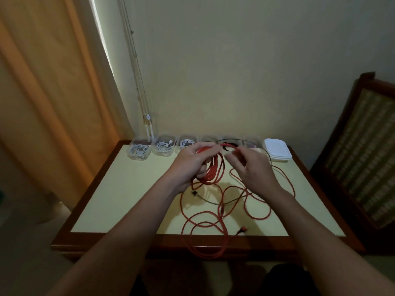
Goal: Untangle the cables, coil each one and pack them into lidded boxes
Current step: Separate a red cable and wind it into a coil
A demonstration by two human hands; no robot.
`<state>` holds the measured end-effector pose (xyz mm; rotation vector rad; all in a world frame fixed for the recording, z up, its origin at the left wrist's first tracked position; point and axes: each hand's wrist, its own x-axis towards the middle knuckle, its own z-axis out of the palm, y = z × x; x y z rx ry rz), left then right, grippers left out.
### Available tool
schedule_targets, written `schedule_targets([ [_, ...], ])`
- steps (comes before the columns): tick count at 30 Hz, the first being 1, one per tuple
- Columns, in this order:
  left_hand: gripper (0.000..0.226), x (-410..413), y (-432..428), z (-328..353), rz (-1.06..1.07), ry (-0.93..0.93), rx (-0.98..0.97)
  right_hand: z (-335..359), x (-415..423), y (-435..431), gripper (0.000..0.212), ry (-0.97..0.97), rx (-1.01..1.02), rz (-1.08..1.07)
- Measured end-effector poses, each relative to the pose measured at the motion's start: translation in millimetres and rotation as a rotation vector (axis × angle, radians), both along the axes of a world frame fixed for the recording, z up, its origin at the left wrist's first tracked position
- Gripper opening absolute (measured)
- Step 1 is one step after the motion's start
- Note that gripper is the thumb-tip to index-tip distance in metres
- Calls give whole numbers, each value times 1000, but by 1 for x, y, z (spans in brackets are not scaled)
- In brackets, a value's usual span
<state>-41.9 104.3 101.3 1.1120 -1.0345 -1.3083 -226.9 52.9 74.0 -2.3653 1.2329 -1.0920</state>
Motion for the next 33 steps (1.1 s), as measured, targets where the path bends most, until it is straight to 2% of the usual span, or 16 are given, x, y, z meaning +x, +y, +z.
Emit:
schedule_targets([
  [3, 28, 5, 1, -10, 36, 12, 13, -37, -13, -5, 31, 267, 132, -112],
  [5, 27, 6, 2, -13, 21, 66, 26, -56, -17, -5, 32, 340, 321, -159],
  [8, 29, 7, 1, -14, 8, 113, 22, -75, -18, -2, 34, 400, 645, -93],
  [10, 28, 8, 0, -14, 10, 134, 24, -82, -14, 3, 30, 341, 838, -41],
  [12, 26, 11, 0, -14, 13, 141, 23, -93, -8, 5, 21, 173, 946, -69],
  [14, 26, 13, 0, -16, 18, 145, 21, -102, 0, 6, 19, 143, 950, -149],
  [18, 22, 17, 0, -23, 24, 167, 24, -123, 21, 14, 26, 314, 1035, -206],
  [21, 21, 22, -1, -28, 32, 199, 30, -141, 39, 16, 22, 441, 827, -267],
  [24, 32, 31, -3, -34, 67, 245, 56, -157, 52, 14, 19, 308, 740, -373],
  [27, 34, 42, -7, -41, 95, 276, 65, -172, 60, 1, 13, 97, 774, -392],
  [30, 34, 54, -12, -46, 115, 297, 67, -175, 70, -14, 27, -88, 836, -367],
  [33, 28, 67, -18, -51, 135, 312, 69, -168, 83, -31, 46, -167, 827, -290],
])
